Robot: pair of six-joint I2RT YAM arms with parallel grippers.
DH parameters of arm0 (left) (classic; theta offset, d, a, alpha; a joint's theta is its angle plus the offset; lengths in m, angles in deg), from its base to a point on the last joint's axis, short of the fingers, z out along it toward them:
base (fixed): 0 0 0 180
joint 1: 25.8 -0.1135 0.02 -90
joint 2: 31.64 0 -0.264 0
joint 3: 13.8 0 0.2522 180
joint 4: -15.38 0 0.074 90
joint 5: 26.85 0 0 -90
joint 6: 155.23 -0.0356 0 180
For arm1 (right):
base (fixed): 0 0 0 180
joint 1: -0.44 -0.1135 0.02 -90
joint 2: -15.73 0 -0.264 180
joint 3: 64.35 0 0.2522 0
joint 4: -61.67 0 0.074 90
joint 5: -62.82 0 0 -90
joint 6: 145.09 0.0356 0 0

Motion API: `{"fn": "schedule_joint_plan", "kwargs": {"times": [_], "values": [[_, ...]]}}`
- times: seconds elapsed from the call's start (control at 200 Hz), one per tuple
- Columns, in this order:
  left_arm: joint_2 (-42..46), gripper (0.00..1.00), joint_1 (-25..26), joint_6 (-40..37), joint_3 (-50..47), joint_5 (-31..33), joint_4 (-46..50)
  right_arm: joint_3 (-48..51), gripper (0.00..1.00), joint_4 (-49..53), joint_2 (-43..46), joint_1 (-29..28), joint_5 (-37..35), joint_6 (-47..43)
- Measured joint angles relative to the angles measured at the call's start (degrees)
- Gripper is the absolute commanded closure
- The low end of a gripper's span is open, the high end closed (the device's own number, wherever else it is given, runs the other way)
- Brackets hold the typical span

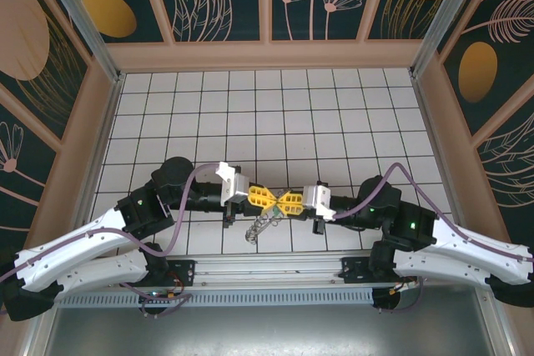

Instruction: Put the keys on the keyring

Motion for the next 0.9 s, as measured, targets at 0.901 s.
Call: {"fn": "schedule_joint_plan", "kwargs": {"times": [0.901], "values": [[-0.04,1.0,-0.04,4.79,-2.75,-4.46,-9.11,1.68,1.0,-1.7,1.64,-0.11,0.17,0.0]]}}
